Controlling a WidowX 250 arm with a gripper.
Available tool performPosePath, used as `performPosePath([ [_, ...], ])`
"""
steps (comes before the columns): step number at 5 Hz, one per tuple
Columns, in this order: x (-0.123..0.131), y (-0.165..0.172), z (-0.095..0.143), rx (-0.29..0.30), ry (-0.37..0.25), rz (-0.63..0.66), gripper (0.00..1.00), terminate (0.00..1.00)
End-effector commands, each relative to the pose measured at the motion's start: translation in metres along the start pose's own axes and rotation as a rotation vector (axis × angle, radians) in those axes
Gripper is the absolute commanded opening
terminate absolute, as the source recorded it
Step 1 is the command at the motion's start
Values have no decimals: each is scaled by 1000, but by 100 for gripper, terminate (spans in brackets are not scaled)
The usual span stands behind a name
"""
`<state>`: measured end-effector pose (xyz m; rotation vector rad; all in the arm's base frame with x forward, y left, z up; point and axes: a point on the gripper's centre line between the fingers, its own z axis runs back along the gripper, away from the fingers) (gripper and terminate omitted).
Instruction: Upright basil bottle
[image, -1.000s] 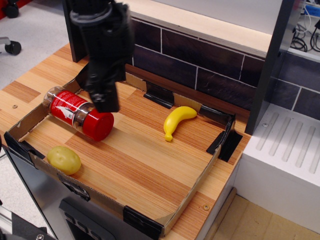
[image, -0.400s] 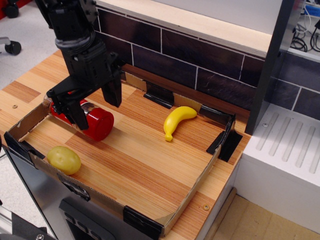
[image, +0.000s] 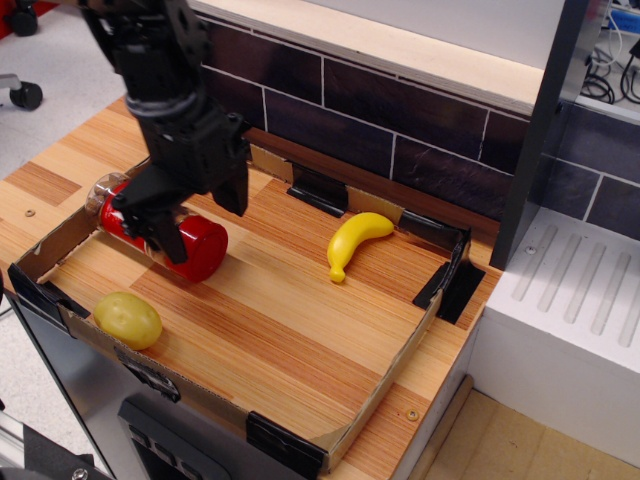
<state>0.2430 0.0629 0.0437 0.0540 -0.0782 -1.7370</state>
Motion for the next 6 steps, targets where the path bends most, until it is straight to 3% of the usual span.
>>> performPosePath([
  [1,-9,2,-3,42,48,91,100,0],
  [5,-11,-2,-23,4,87,89,100,0],
  [6,-9,-2,-23,14,67,101,0,0],
])
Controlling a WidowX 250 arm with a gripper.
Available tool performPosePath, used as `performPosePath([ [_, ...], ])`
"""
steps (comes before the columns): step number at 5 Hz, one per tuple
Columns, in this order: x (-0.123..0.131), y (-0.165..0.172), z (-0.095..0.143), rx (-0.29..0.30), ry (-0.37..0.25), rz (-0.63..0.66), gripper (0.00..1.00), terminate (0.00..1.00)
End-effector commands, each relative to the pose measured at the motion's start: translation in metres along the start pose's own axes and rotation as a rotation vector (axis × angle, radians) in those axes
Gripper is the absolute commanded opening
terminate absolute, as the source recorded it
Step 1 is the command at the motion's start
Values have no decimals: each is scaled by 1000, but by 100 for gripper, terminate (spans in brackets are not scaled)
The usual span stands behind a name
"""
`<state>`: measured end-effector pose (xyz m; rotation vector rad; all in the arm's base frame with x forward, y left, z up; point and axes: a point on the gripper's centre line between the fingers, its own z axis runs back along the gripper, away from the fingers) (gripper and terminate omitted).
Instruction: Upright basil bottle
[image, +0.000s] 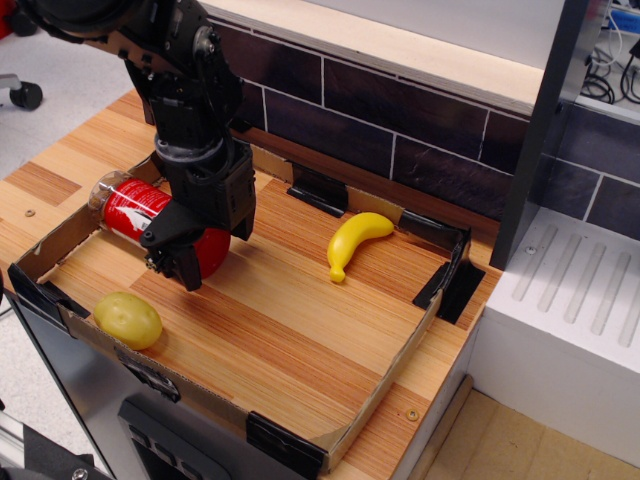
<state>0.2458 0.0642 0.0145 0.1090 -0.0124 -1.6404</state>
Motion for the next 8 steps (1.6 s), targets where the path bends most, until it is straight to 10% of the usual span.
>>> performPosePath([
  [1,-5,-1,8,42,-63,74,0,0],
  [6,-14,10,104,47,-379,81,0,0],
  [7,-23,16,97,67,-350,147,100,0],
  [8,-22,21,100,58,-331,229,100,0],
])
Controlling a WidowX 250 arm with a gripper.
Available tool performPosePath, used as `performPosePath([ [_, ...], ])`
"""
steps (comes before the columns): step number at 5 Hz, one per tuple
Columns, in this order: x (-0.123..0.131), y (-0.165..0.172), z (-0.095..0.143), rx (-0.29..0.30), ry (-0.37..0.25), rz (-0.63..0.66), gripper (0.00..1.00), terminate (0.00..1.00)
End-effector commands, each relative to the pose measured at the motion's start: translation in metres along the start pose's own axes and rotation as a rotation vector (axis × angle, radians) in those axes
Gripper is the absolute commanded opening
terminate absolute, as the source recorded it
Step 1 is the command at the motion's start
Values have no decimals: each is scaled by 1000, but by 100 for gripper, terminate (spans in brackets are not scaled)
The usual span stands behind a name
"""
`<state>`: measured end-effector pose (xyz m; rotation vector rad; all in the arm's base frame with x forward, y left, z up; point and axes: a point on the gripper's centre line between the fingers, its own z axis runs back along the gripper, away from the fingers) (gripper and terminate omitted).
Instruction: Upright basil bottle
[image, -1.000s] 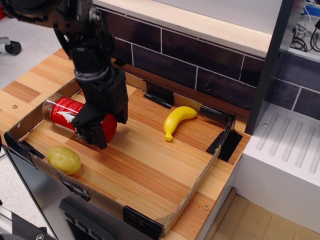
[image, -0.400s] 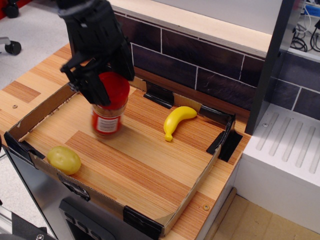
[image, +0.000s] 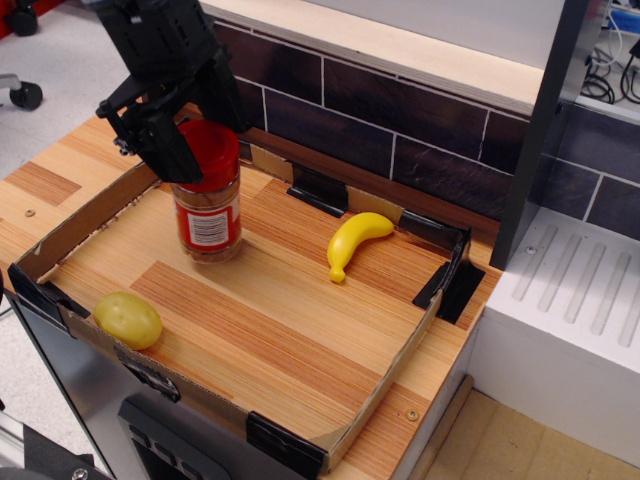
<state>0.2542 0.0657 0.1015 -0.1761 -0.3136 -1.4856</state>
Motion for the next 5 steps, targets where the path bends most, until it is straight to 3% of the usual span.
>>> performPosePath([
  [1,-5,11,25,79,51,115,100,0],
  [3,18,22,74,185,88,260,100,0],
  [4,22,28,73,314,145,326,100,0],
  [5,22,28,73,314,145,326,100,100],
])
